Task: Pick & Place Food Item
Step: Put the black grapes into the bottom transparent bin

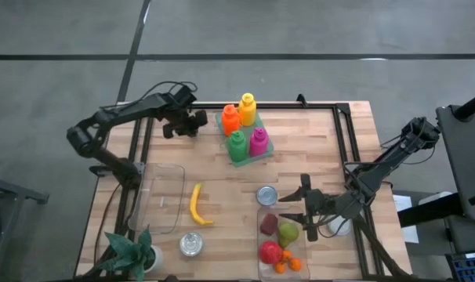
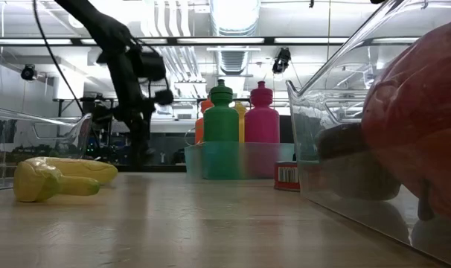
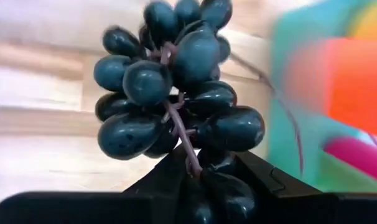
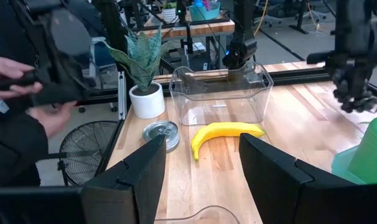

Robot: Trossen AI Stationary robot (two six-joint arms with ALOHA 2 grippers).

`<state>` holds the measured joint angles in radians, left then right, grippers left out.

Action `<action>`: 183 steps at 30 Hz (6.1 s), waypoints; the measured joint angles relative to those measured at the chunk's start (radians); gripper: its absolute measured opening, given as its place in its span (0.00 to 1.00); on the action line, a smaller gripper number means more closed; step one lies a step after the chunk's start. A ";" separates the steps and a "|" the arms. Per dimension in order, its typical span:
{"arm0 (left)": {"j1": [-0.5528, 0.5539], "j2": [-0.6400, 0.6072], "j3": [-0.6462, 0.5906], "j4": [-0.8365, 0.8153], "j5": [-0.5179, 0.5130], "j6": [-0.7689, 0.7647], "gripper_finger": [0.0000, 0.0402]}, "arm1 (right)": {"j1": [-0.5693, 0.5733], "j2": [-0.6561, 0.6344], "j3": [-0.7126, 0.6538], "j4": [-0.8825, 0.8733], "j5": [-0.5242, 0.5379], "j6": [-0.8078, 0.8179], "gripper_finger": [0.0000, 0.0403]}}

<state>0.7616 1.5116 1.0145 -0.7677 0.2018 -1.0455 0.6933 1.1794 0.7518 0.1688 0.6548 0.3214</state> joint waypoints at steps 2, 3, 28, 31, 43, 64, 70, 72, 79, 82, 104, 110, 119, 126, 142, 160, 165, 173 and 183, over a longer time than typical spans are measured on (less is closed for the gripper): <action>-0.001 -0.053 0.000 0.000 -0.005 0.062 0.25 | 0.000 0.000 0.000 0.000 0.000 0.000 0.50; -0.001 -0.084 0.000 -0.002 -0.012 0.082 0.25 | 0.000 0.000 0.000 0.000 0.000 0.000 0.50; -0.521 -0.629 -0.001 0.016 -0.210 0.231 0.25 | 0.000 0.000 0.000 0.000 0.000 0.000 0.50; -0.655 -0.618 -0.008 0.070 -0.265 0.238 0.25 | -0.001 0.000 0.000 0.000 0.000 0.000 0.50; -1.080 -0.471 -0.023 0.488 -0.606 0.650 0.25 | -0.001 0.000 0.000 -0.002 0.000 0.000 0.50; -1.128 0.007 -0.018 0.879 -0.518 0.616 0.25 | 0.000 0.000 0.000 -0.003 0.000 0.000 0.50; -1.127 0.104 0.030 0.955 -0.416 0.674 0.25 | 0.000 0.000 0.000 -0.003 0.000 0.000 0.50; -1.127 0.131 0.048 0.955 -0.377 0.703 0.25 | 0.000 0.000 0.000 -0.002 0.000 0.000 0.50; -1.127 0.192 0.093 0.989 -0.200 0.844 0.25 | 0.000 0.000 0.000 -0.003 0.000 0.000 0.50; -1.127 0.201 0.100 1.014 -0.146 0.907 0.25 | 0.000 0.000 0.000 -0.003 0.000 0.000 0.50; -1.119 0.449 0.273 1.141 -0.027 1.050 0.25 | -0.001 0.000 0.000 -0.008 0.000 0.000 0.50; -1.118 0.561 0.395 1.143 -0.099 1.048 0.25 | 0.000 0.000 0.000 -0.008 0.000 0.000 0.50; -1.113 0.639 0.458 1.135 -0.105 0.993 0.25 | 0.000 0.000 0.000 -0.008 0.000 0.000 0.50; -1.103 0.643 0.431 1.089 -0.105 0.949 0.25 | 0.000 0.000 0.000 -0.009 0.000 0.000 0.50; -1.100 0.642 0.417 1.083 -0.071 0.888 0.55 | 0.000 0.000 0.000 -0.008 0.000 0.000 0.50; -1.099 0.627 0.458 0.927 -0.032 0.899 0.89 | -0.001 0.000 0.000 -0.008 0.000 0.000 0.50; -1.098 0.596 0.474 0.844 -0.030 0.898 0.89 | -0.001 0.000 0.000 -0.009 0.000 0.000 0.50; -1.098 0.559 0.492 0.806 -0.059 0.966 0.89 | 0.000 0.000 0.001 -0.008 0.000 0.000 0.50; -1.101 0.532 0.492 0.764 -0.060 0.959 0.89 | 0.000 0.000 0.001 -0.008 0.000 0.000 0.50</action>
<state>-0.3389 2.0433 1.5070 -0.0042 0.1413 -0.0860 0.6933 1.1793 0.7525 0.1608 0.6548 0.3214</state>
